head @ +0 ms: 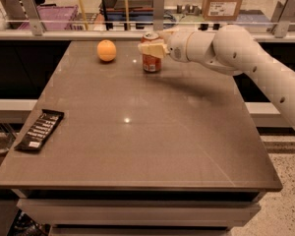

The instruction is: Move coke can near rxbar chocolate

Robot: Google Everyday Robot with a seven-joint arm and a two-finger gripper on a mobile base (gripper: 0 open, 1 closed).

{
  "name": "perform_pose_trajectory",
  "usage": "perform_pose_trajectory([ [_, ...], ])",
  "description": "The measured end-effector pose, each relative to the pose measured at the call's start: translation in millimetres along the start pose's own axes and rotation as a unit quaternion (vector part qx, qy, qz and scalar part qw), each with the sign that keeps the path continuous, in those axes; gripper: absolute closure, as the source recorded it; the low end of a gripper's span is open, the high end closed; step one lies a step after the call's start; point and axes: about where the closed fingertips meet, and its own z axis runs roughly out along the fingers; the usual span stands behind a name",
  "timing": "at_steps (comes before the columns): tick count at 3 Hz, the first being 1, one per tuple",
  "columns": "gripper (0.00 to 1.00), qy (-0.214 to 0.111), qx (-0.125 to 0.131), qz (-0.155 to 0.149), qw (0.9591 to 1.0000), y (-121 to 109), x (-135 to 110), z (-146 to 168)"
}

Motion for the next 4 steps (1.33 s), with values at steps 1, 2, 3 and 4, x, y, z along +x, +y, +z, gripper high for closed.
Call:
perform_pose_trajectory([
  [1, 0.68, 0.0, -0.002, 0.0, 1.0, 1.9, -0.1, 2.1],
  [2, 1.0, 0.0, -0.006, 0.0, 1.0, 5.4, -0.3, 5.9],
  [3, 1.0, -0.001, -0.008, 0.0, 1.0, 6.5, -0.7, 6.7],
  [4, 1.0, 0.002, -0.033, -0.011, 0.9994, 17.0, -8.1, 5.2],
])
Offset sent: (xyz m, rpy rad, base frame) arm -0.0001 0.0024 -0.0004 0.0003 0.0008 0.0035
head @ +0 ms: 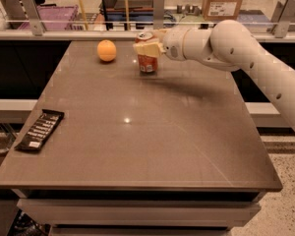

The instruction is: Move coke can near rxbar chocolate

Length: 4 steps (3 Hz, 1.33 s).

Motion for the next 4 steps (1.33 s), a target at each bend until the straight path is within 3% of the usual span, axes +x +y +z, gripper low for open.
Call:
perform_pose_trajectory([
  [2, 1.0, 0.022, -0.007, -0.033, 0.9992, 36.5, -27.5, -15.8],
  [4, 1.0, -0.006, -0.019, -0.045, 0.9988, 86.1, -39.5, 0.4],
])
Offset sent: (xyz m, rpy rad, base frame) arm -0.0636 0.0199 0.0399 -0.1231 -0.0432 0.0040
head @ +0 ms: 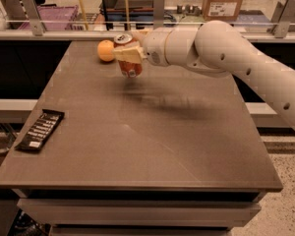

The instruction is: Move coke can near rxbar chocolate

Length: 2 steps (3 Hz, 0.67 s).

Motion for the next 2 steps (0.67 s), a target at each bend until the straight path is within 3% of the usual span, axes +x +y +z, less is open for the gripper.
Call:
perform_pose_trajectory([
  [2, 1.0, -0.02, -0.028, 0.008, 0.9994, 54.8, -23.7, 24.5],
])
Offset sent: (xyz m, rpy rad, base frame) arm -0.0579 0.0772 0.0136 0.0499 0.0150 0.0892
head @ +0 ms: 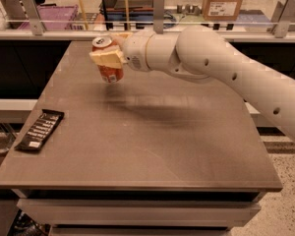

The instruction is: Move coke can near rxbar chocolate

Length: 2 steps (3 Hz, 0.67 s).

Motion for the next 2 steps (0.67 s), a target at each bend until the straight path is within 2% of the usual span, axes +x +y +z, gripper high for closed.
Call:
perform_pose_trajectory([
  [2, 1.0, 0.005, -0.017, 0.016, 0.9997, 52.1, -14.8, -2.5],
])
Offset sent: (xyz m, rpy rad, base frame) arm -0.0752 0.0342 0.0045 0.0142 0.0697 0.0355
